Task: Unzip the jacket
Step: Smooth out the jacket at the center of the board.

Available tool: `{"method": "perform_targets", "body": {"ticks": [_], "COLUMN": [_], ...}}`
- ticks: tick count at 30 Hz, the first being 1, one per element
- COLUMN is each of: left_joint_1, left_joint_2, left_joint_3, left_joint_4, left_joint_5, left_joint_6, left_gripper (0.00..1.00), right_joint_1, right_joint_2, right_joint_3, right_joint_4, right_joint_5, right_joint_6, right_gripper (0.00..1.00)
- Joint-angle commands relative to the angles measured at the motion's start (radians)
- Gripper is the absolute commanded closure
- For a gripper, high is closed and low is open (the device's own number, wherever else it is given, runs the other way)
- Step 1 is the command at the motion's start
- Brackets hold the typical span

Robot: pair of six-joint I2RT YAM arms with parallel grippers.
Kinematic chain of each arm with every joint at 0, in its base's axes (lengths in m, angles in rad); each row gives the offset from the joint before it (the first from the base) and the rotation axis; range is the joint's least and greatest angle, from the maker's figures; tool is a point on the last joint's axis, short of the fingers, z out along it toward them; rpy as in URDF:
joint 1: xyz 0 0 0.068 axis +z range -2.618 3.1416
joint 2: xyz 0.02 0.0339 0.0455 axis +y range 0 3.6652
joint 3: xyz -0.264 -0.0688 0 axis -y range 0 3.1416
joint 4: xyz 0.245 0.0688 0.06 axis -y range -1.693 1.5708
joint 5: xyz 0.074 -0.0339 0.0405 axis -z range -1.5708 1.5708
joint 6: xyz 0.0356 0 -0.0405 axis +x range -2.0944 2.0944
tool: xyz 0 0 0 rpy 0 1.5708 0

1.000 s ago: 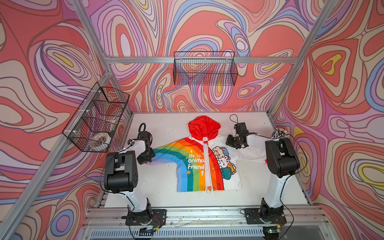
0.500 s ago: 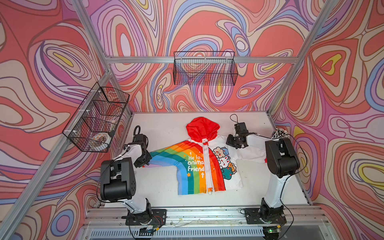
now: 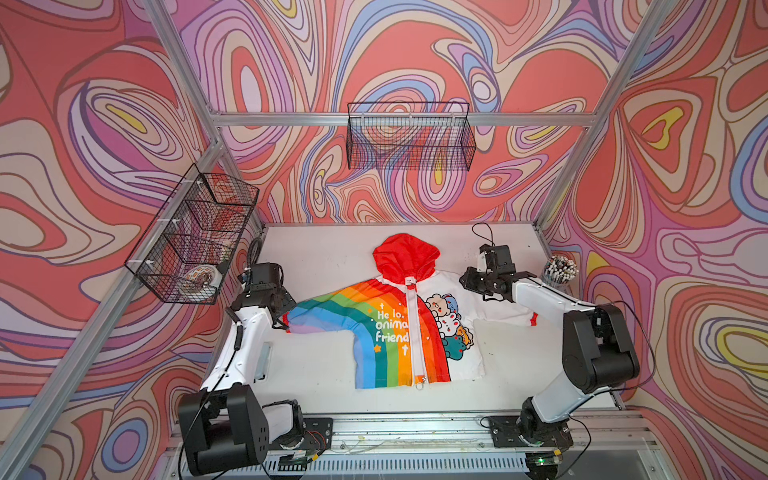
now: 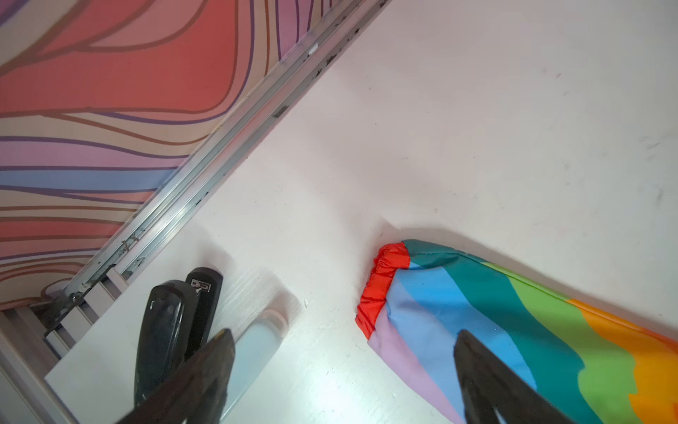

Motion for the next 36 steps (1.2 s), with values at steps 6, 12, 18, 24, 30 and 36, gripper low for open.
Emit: {"method": "perform_targets", "body": {"ticks": [6,12,18,24,30,36], "left_joint_1": [-0.189,-0.421,-0.496,-0.496,-0.494,-0.488], "left_joint_2": [-0.017,0.239,0.470,0.636,0.758,0.861], "left_joint_3": [-0.031,0.063,0.193,0.318,0.420,0.520], "left_joint_4": [0.219,0.378,0.443,0.360,0.263,0.157], "left_joint_5": [0.324,0.436,0.447,0.388,0.354,0.321], "left_joint_6": [0.083,0.094,0.090,0.085,0.060,0.044], "left_gripper": [0.33,0.65,0.80,0.87,0.91,0.92], "right_joint_1": [-0.003,-0.004,-0.004,-0.004,-0.004,-0.004], "right_joint_2": [-0.005,0.079,0.146,0.243,0.304,0.341], "right_joint_3": [-0.021,0.043,0.112,0.185,0.230,0.247], "right_joint_4": [-0.130,-0.158,-0.176,-0.222,-0.238,-0.257], "right_joint_5": [0.121,0.072,0.025,0.055,0.078,0.121], "right_joint_6": [0.016,0.019,-0.025,-0.044,-0.046,-0.042], "right_gripper": [0.79,0.80,0.80,0.81,0.81,0.81]}}
